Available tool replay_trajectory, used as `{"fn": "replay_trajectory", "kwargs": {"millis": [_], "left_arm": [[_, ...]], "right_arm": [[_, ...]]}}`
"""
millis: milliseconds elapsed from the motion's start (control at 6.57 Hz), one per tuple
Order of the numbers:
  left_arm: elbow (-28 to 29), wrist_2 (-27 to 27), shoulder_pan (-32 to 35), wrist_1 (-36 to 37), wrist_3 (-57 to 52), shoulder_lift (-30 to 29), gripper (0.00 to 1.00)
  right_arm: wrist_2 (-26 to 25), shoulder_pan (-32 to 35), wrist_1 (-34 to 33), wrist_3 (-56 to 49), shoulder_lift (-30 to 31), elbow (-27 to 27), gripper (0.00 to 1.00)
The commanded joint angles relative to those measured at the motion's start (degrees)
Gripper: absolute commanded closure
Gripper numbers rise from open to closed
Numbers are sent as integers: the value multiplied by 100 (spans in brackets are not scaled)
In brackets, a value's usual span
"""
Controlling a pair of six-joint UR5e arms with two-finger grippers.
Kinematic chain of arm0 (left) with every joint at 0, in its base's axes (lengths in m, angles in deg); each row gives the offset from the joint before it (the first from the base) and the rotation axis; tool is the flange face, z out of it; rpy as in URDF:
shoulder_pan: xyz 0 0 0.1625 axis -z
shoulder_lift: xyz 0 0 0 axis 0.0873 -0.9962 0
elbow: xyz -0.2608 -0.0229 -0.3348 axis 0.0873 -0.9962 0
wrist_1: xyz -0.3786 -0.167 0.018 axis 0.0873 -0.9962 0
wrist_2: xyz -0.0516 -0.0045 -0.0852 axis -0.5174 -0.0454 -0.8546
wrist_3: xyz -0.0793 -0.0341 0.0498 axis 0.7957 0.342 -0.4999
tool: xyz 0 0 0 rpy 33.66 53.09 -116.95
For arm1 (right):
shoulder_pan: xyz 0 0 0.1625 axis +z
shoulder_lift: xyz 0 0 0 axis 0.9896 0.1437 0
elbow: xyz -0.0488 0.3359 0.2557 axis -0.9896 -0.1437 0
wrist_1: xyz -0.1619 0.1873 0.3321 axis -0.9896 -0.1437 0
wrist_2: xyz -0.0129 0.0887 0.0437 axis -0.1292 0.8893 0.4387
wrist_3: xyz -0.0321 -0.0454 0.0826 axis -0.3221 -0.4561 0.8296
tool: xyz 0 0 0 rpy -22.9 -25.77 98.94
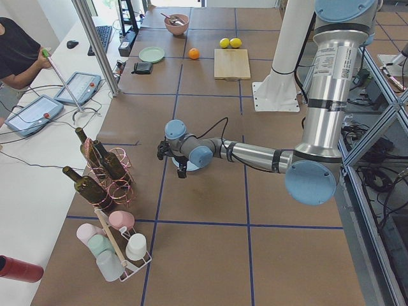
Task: Pick orange to plate
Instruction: 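Lower the left gripper to the rim of the light blue plate and grip it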
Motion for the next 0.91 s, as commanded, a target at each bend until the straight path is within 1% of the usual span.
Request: {"fn": "replay_trajectory", "kwargs": {"millis": [0, 152, 609, 761], "left_arm": [[126, 1, -184, -73, 113, -83, 74], [91, -17, -184, -73, 123, -135, 100], [-146, -52, -175, -73, 114, -180, 100], [-147, -52, -175, -73, 114, -189, 100]], "right_arm": [[9, 0, 0, 2, 0, 0, 0], [17, 0, 0, -7, 0, 0, 0], [18, 0, 0, -7, 0, 0, 0], [18, 0, 0, -7, 0, -9, 0]]}}
